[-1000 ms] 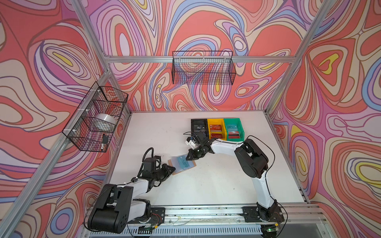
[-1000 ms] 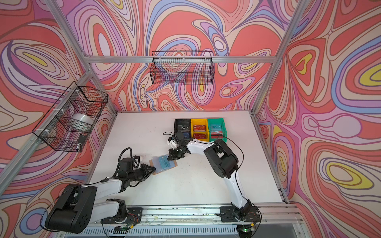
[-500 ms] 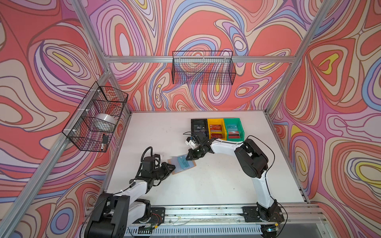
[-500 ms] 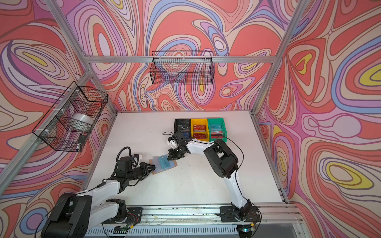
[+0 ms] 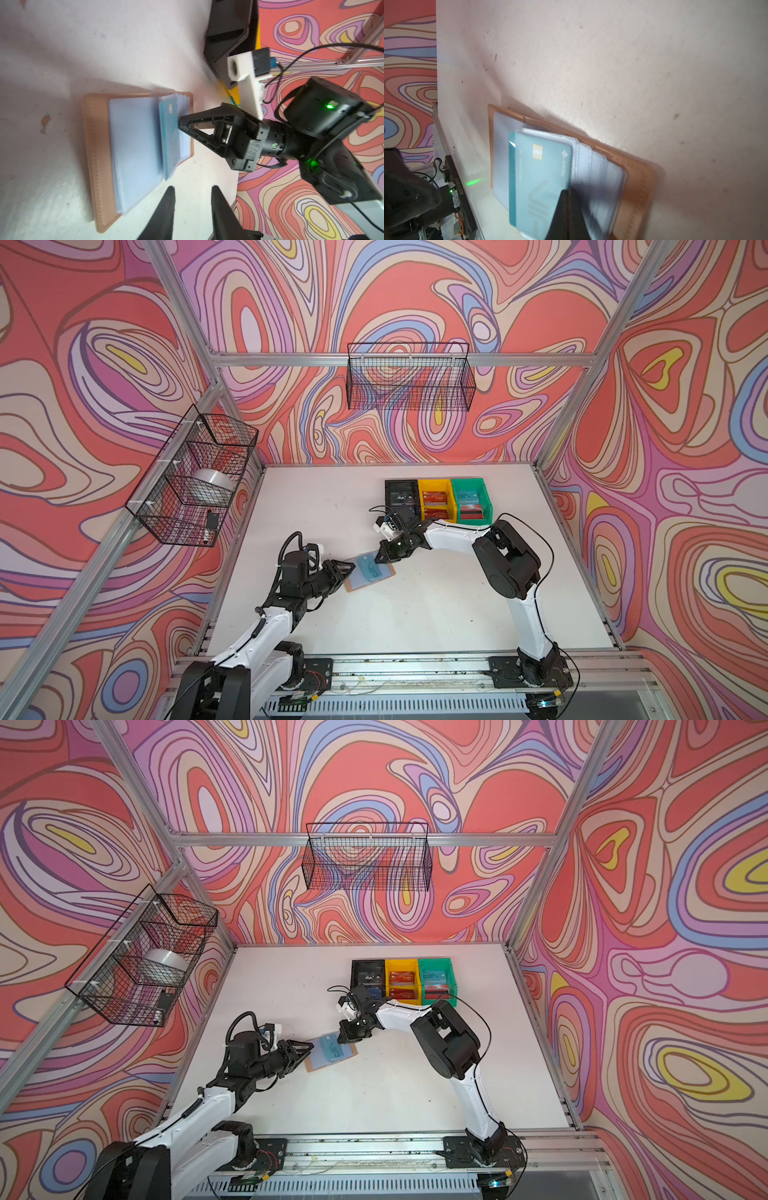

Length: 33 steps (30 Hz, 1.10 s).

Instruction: Take the credit cards out of the card holder

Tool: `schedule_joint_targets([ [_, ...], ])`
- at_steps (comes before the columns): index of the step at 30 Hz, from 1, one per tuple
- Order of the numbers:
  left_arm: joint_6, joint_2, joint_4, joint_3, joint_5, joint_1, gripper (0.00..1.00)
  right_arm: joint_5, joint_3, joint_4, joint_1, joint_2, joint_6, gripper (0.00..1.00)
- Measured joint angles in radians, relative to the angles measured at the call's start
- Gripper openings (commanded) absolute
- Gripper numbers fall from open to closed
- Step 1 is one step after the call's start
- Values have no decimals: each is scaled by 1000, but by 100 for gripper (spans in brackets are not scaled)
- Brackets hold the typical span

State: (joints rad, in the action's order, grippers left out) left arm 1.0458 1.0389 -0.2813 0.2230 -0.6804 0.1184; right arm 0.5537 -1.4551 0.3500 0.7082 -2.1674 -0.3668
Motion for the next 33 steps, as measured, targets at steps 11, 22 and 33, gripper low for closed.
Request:
schedule_joint_targets([
  [11, 101, 369, -393, -35, -49, 8, 27, 0, 0, 0, 0, 0, 0, 0],
  [22, 164, 623, -695, -34, -80, 25, 18, -1, 0, 2, 0, 0, 7, 0],
  [33, 212, 743, -891, -36, -90, 26, 13, -3, 0, 2, 0, 0, 8, 0],
])
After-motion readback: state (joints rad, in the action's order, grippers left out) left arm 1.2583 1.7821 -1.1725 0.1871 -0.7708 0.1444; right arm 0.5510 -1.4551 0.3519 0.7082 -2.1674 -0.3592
